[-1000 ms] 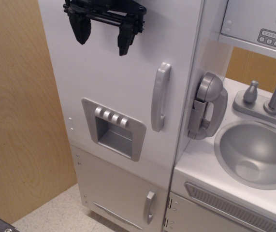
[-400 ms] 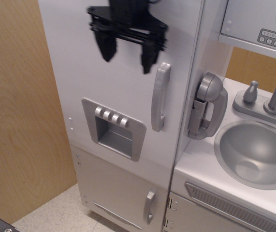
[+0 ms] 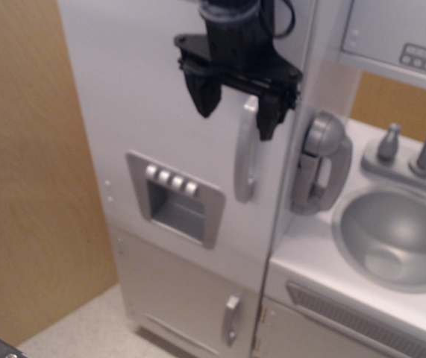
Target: Open fridge
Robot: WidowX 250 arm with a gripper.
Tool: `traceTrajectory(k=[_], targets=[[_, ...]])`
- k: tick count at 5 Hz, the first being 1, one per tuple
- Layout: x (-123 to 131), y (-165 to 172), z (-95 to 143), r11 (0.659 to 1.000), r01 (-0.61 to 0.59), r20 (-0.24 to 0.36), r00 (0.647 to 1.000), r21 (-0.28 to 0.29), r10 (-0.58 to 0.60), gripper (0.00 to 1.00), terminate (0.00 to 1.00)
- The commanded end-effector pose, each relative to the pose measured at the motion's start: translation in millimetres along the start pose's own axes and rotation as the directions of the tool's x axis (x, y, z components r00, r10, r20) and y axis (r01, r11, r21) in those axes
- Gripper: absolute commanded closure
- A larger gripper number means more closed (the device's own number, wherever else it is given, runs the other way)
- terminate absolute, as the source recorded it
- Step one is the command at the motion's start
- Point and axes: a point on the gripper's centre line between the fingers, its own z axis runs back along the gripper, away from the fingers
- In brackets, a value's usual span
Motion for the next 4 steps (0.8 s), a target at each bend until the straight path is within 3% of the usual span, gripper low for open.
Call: traceTrajectory(k=[1, 3, 4], targets=[[24.5, -3.0, -12.2, 0.992, -0.091, 0.214, 0.974, 0.092, 0.07, 0.0, 0.0], [28.7, 11.9, -28.1, 0.983, -0.147, 0.194, 0.973, 0.108, 0.124, 0.0, 0.0], [25.6, 17.6, -27.6, 0.988, -0.135, 0.157, 0.98, 0.072, 0.122, 1.0, 0.0]])
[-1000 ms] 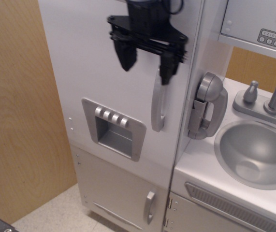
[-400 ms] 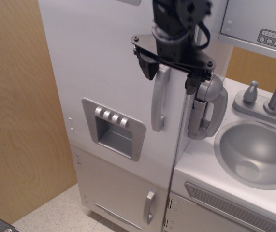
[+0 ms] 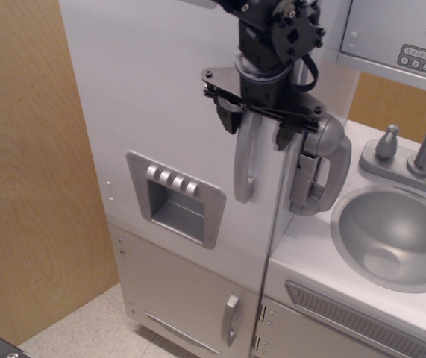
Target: Open fridge
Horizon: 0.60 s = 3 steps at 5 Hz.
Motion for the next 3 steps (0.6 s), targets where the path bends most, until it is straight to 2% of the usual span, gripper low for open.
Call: traceTrajectory(k=[1, 3], targets=[[6.9, 18.0, 12.9, 0.997, 0.029, 0.023, 0.999, -0.076, -0.027, 1.0, 0.0], [-9.7, 42.8, 33.5, 0.994, 0.031, 0.025, 0.999, -0.105, -0.029, 1.0, 0.0]])
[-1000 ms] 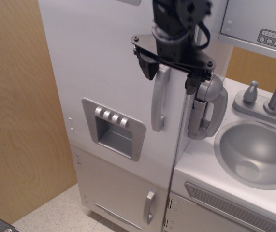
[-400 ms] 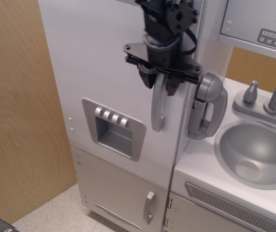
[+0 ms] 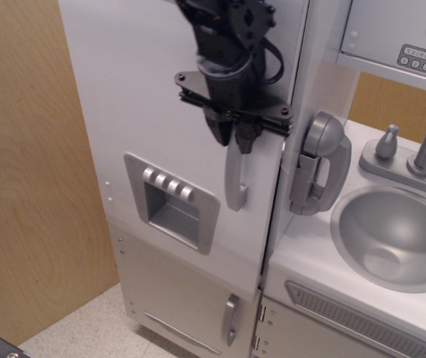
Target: Open fridge
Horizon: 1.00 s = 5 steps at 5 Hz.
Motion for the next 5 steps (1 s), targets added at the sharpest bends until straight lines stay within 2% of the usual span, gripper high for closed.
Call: traceTrajectory(k=[1, 2, 3, 4, 5], targets=[[-16.5, 38.8, 45.8, 1.0, 0.003, 0.056, 0.998, -0.016, -0.002, 1.0, 0.0], [-24.7, 61.5, 55.3, 0.995, 0.015, 0.014, 1.0, 0.098, -0.016, 0.0, 0.0], [-42.1, 55.0, 61.3, 0.996, 0.04, -0.109, 0.994, 0.075, -0.032, 0.0, 0.0], [-68.5, 28.2, 64.2, 0.987, 0.13, -0.289, 0.952, 0.096, -0.098, 0.0, 0.0], [-81.5, 1.6, 64.8, 0.985, 0.171, -0.32, 0.935, 0.03, -0.153, 0.0, 0.0]])
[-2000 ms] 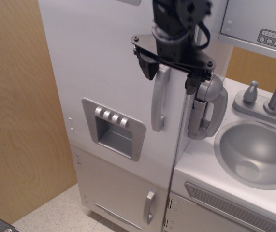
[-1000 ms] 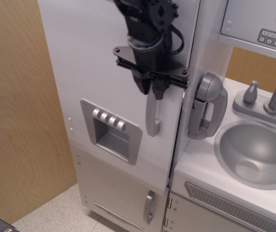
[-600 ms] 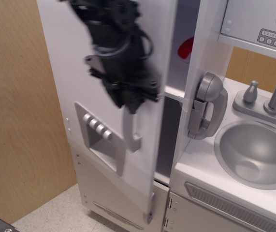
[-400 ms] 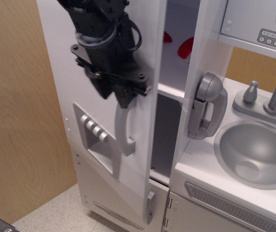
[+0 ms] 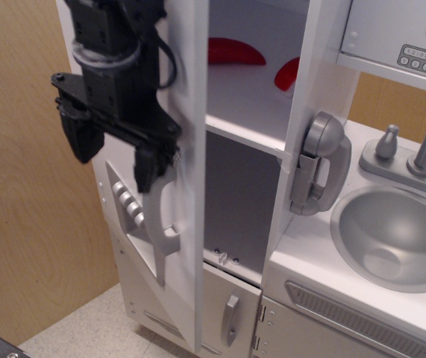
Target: Open fridge
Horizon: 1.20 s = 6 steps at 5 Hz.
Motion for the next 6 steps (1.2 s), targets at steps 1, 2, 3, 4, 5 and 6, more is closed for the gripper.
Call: traceTrajectory(k=[1, 2, 3, 4, 5, 6], targets=[[-3.0, -56.1, 7.8, 0.99, 0.126, 0.01, 0.992, -0.061, -0.125, 0.0, 0.0], [6.3, -87.4, 11.5, 0.976, 0.161, 0.017, 0.987, -0.147, -0.16, 0.0, 0.0], [20.3, -115.4, 12.4, 0.968, 0.183, 0.049, 0.983, -0.174, -0.177, 0.0, 0.0], [48.7, -133.4, 18.3, 0.962, 0.174, 0.107, 0.982, -0.211, -0.154, 0.0, 0.0], [76.9, -125.1, 22.1, 0.973, 0.122, 0.162, 0.983, -0.198, -0.09, 0.0, 0.0], [89.4, -111.8, 17.6, 0.981, 0.078, 0.169, 0.984, -0.175, -0.048, 0.0, 0.0]])
